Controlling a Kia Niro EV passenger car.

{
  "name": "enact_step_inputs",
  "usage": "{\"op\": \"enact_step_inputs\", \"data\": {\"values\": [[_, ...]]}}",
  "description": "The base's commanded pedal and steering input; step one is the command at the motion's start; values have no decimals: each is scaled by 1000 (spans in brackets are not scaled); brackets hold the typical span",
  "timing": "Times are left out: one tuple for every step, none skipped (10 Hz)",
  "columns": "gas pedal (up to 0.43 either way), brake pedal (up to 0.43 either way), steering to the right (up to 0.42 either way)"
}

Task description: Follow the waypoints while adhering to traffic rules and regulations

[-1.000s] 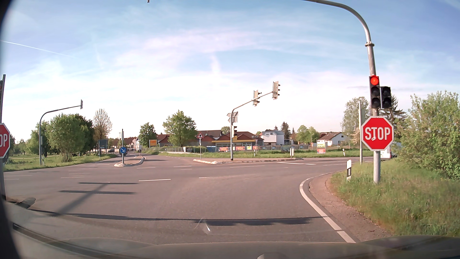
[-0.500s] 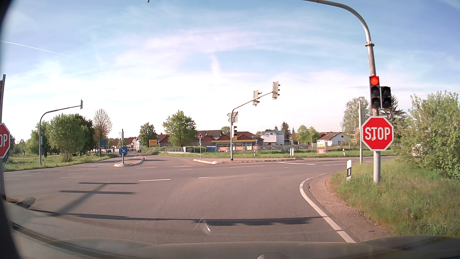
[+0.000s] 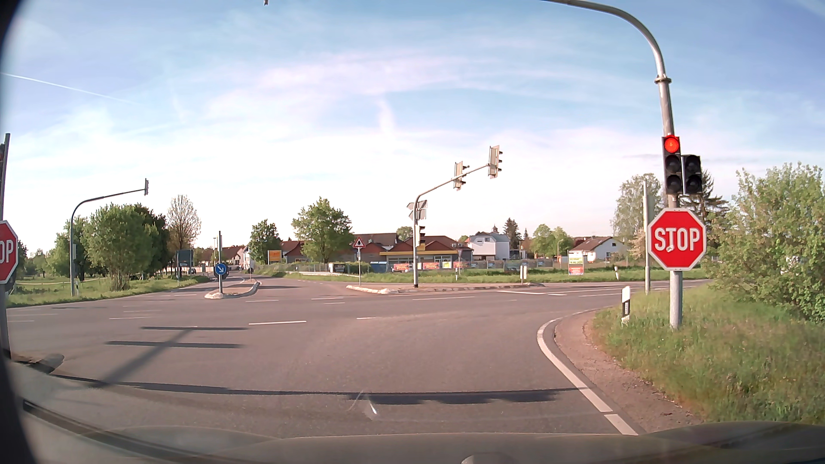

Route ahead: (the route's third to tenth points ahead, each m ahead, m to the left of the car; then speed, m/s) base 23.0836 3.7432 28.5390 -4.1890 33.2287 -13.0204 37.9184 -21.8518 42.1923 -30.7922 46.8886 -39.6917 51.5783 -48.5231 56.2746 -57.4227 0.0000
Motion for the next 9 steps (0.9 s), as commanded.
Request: {"op": "enact_step_inputs", "data": {"values": [[0, 268, -5], [0, 262, -5], [0, 262, -5], [0, 268, -5], [0, 268, -5], [0, 268, -5], [0, 268, -5], [0, 268, -5], [0, 268, -5]]}}
